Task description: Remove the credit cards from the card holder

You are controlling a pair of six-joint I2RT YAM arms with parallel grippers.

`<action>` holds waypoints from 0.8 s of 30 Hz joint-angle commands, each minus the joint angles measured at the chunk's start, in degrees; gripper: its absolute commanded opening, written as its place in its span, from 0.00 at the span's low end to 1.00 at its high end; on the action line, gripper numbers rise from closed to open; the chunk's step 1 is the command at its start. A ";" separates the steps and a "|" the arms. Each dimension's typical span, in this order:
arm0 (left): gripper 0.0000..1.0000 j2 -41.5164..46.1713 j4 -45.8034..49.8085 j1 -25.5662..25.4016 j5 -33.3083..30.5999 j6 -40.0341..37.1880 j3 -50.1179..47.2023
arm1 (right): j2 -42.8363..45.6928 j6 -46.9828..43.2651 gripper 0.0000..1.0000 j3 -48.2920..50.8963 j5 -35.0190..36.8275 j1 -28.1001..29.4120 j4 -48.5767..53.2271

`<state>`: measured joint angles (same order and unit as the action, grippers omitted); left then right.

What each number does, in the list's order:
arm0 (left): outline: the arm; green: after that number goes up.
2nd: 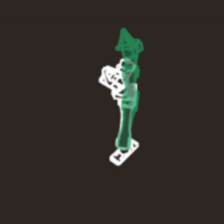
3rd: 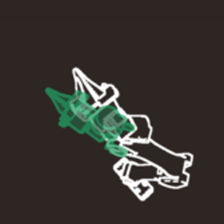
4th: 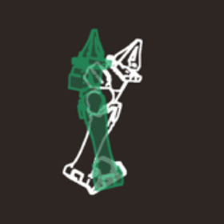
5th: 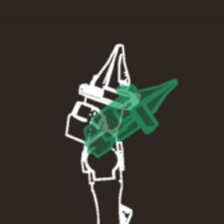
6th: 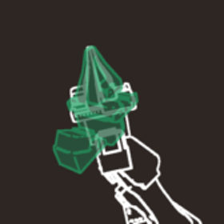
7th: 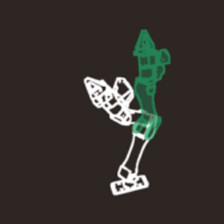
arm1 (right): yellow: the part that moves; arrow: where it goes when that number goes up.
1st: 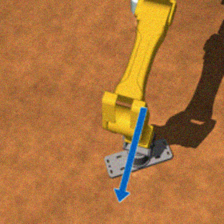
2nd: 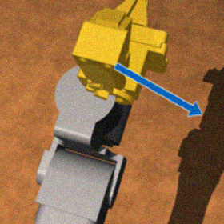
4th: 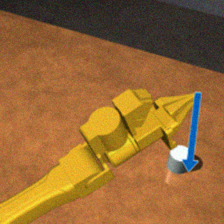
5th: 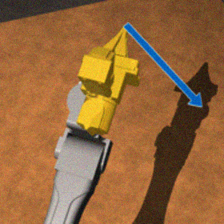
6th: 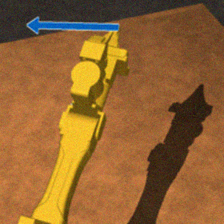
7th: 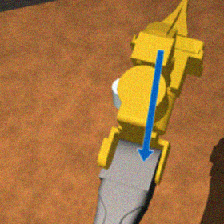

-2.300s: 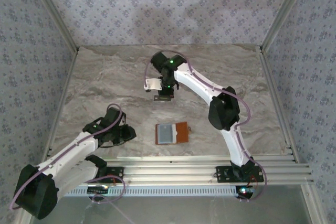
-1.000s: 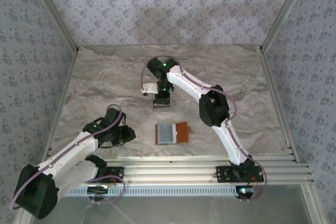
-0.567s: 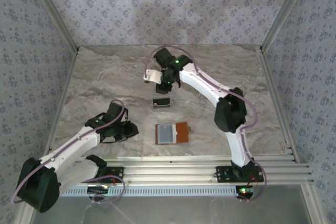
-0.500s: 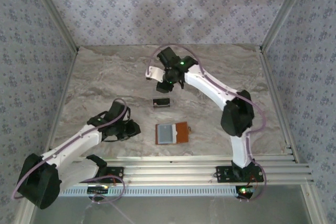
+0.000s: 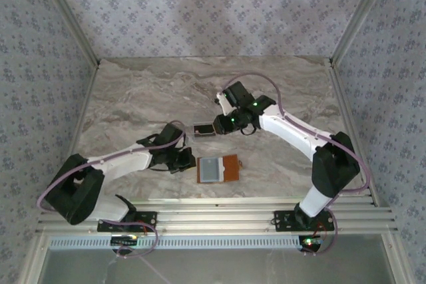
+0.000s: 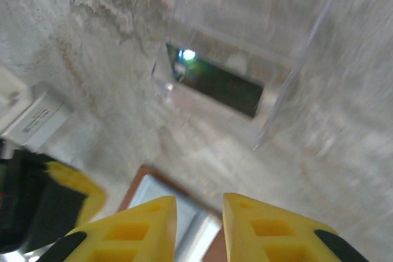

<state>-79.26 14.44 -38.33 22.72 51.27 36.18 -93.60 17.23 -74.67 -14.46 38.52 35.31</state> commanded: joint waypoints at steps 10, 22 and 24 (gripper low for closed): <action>0.00 -6.84 -5.73 -1.15 4.03 0.33 0.93 | 0.84 22.17 0.23 15.51 -9.85 5.98 -13.49; 0.00 -8.10 -7.00 -1.18 3.21 0.94 -1.80 | -6.81 26.62 0.21 17.14 -11.16 11.14 -19.85; 0.00 -7.92 -6.88 -1.15 3.13 1.06 -1.99 | -7.59 26.98 0.20 17.35 -11.22 11.44 -20.29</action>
<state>-86.80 6.72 -39.11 25.87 51.81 35.42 -99.88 42.26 -58.22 -24.91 49.45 16.29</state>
